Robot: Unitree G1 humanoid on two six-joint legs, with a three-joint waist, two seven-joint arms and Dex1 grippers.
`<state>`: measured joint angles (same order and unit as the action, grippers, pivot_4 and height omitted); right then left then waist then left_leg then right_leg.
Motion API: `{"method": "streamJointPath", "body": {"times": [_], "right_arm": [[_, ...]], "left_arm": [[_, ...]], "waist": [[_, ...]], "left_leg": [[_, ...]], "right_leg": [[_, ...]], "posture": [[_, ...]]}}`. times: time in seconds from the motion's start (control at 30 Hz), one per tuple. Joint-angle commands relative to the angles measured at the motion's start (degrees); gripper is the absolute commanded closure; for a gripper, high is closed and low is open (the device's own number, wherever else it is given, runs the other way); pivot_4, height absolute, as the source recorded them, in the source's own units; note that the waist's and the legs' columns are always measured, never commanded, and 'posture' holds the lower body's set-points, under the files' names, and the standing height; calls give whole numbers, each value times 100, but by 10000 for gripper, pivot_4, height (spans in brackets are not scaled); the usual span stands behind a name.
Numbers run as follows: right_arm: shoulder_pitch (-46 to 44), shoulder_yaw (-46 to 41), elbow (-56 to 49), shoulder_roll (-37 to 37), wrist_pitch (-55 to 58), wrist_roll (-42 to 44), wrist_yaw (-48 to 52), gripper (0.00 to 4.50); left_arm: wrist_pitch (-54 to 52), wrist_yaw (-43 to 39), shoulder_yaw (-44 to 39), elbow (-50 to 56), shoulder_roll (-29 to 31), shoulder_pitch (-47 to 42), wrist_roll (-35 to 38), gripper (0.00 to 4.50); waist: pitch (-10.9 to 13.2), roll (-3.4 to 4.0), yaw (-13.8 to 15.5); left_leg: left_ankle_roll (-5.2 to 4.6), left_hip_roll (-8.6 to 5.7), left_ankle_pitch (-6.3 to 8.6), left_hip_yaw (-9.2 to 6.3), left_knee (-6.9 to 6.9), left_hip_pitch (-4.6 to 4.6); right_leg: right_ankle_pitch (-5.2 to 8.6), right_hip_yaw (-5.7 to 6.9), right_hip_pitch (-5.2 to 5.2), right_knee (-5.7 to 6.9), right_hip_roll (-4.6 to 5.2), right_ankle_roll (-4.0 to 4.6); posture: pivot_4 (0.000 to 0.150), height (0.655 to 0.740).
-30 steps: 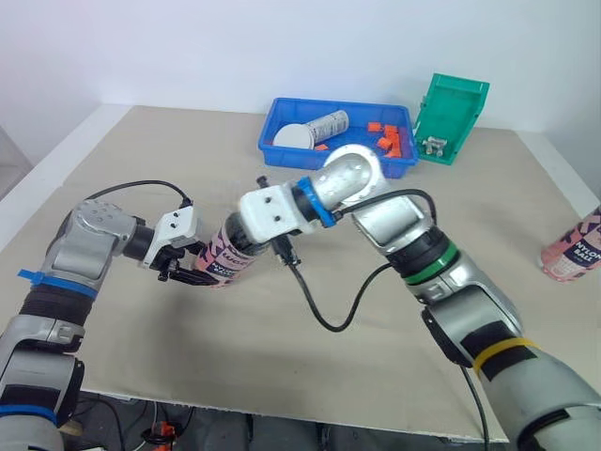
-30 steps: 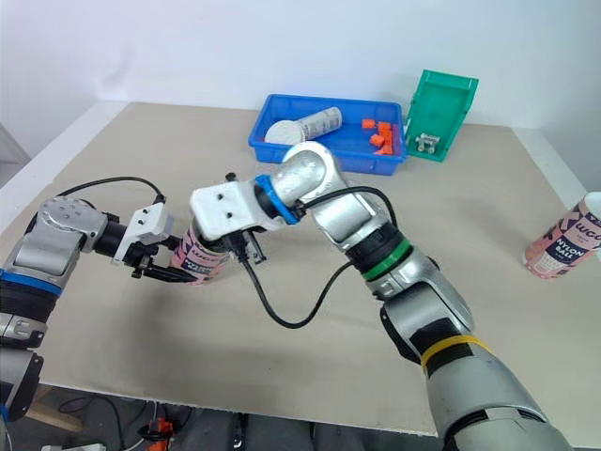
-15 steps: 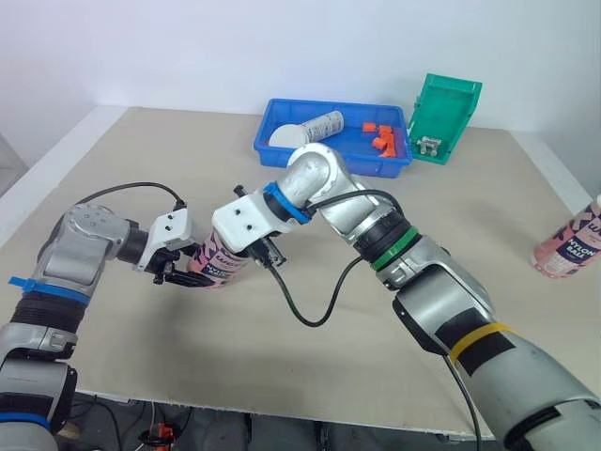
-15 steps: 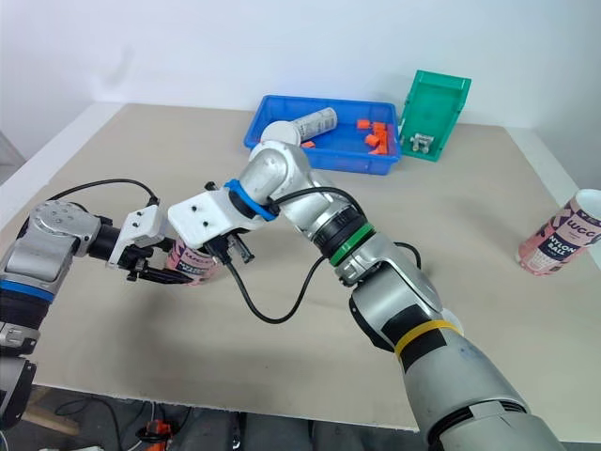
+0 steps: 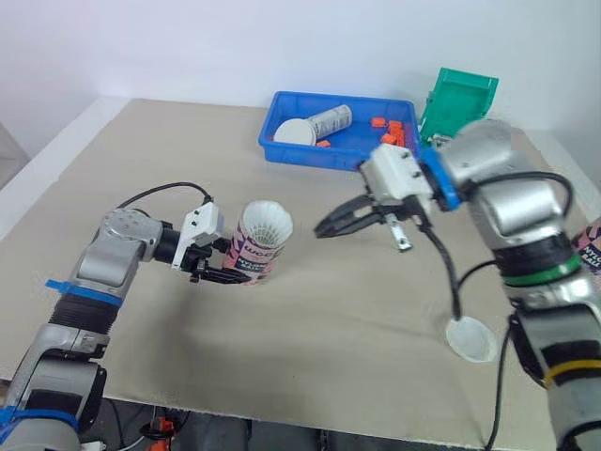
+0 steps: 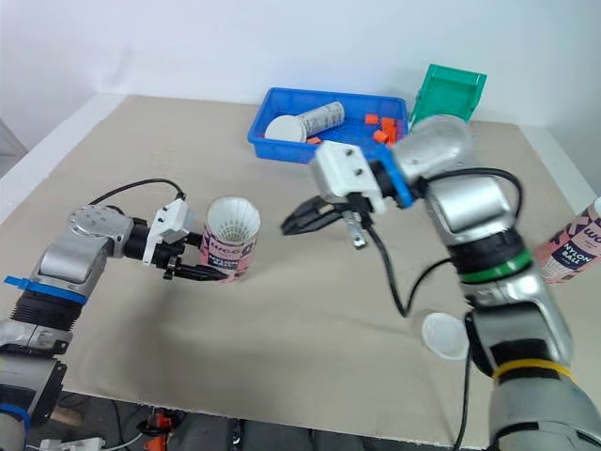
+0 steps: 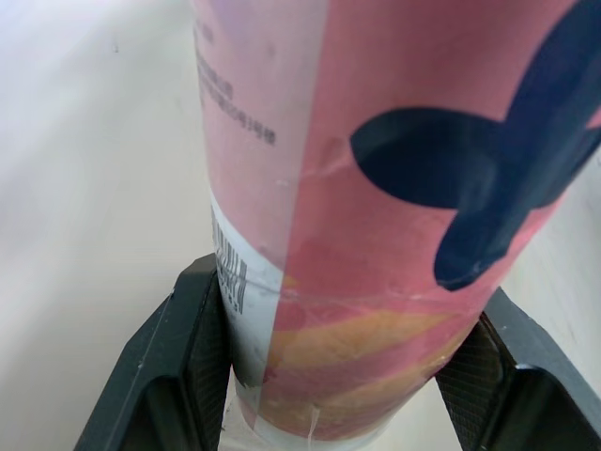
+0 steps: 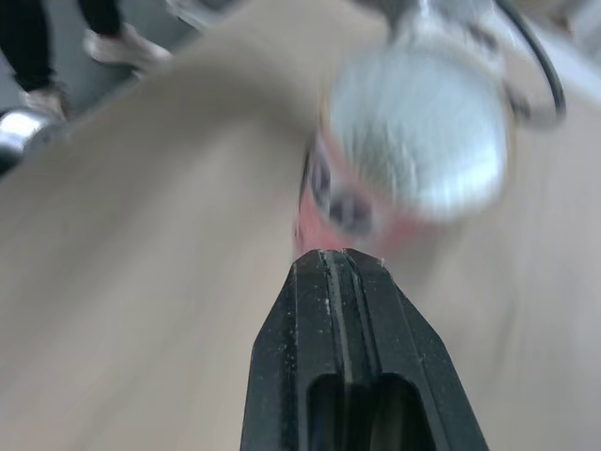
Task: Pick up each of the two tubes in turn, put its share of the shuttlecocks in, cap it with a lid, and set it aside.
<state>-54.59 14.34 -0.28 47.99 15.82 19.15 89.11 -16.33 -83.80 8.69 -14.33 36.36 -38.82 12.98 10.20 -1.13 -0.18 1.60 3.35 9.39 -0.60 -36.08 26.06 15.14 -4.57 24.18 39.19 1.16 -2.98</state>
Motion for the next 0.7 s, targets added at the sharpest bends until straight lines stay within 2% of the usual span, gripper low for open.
{"method": "streamJointPath", "body": {"times": [0.03,0.13,0.17,0.4,0.7], "right_arm": [[627,-502,-566,836,407,-17,32,31540],[1336,-727,-612,1568,389,-342,-125,17749],[1527,-787,-604,1741,405,-383,-134,14762],[2792,-831,-126,2532,-300,-1042,-236,14762],[2748,-567,607,2379,-477,-1386,-101,14762]], "left_arm": [[-71,184,-150,315,-165,209,311,18728],[-13,433,-50,326,-506,412,365,18728],[-1,492,-6,336,-603,470,364,18728],[239,836,220,-24,-1276,686,285,18728],[1019,1157,525,-767,-1785,692,-141,18728]], "waist": [[1,1,3],[3,5,3],[3,6,6],[4,7,-76],[-2,16,-109]], "left_leg": [[-1,-1,1,-1,-1,1],[-5,-6,4,3,-3,7],[-5,-6,5,4,-5,8],[-1,-7,-2,15,-35,5],[-10,-17,-29,33,-50,-20]], "right_leg": [[2,0,-1,0,1,-2],[4,-1,2,-3,6,-5],[5,-1,2,-3,6,-8],[1,-7,-3,-3,12,-53],[-23,-30,-26,-7,19,-51]], "posture": [[1500,7079],[1500,7079],[1500,7079],[1500,7079],[1500,7079]]}}
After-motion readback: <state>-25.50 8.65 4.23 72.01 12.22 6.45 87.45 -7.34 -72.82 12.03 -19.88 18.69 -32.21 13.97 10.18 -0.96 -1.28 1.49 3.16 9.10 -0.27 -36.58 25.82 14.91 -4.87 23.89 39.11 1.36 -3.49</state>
